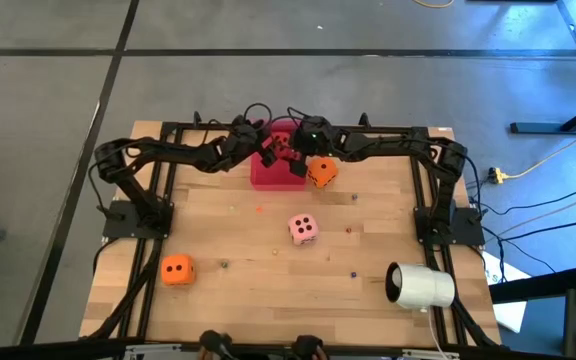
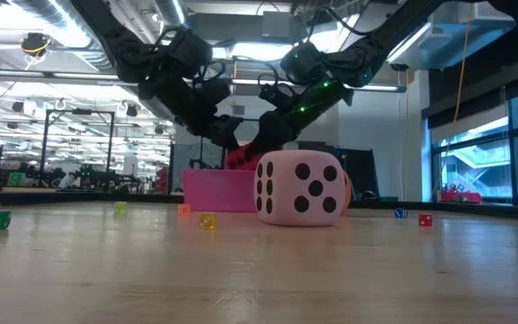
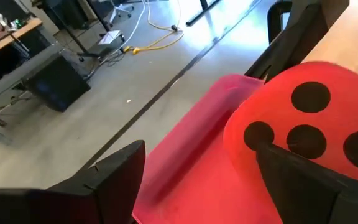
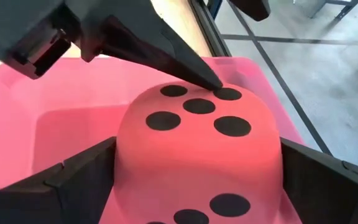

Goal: Pick & Place Dice
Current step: Put the large red dice into the bin

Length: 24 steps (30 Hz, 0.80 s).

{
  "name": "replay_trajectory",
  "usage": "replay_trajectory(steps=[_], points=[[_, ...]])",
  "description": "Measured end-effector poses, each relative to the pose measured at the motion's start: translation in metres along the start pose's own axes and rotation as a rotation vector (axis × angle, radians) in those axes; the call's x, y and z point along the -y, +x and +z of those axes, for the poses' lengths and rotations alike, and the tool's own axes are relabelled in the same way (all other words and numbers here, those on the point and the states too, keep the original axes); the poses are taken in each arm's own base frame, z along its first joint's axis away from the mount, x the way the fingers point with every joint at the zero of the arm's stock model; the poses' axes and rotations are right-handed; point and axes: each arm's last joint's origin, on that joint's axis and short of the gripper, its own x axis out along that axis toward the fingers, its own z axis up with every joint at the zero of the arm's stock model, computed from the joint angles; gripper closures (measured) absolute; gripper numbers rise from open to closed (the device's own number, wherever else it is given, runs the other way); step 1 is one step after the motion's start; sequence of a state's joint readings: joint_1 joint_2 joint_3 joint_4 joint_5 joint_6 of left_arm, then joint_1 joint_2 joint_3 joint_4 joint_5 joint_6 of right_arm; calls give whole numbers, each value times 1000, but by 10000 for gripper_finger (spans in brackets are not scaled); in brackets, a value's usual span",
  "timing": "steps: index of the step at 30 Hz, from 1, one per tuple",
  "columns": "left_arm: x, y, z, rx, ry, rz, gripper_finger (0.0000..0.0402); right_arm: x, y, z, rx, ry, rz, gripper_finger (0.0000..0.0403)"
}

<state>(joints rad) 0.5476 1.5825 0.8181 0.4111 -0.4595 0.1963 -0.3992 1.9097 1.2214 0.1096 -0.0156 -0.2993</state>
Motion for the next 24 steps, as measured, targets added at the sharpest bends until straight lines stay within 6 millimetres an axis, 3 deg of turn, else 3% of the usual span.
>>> replay_trajectory(steps=[6,12,24], points=[[3,-13,22,161,-52,-140,96,0,-1,2,12,-8,2,3],[10,-6,12,130,-94,-300,96,1,-1,8,79,-33,10,3],[-9,5,-2,7,-34,-106,96,2,-1,8,78,-28,-7,3]])
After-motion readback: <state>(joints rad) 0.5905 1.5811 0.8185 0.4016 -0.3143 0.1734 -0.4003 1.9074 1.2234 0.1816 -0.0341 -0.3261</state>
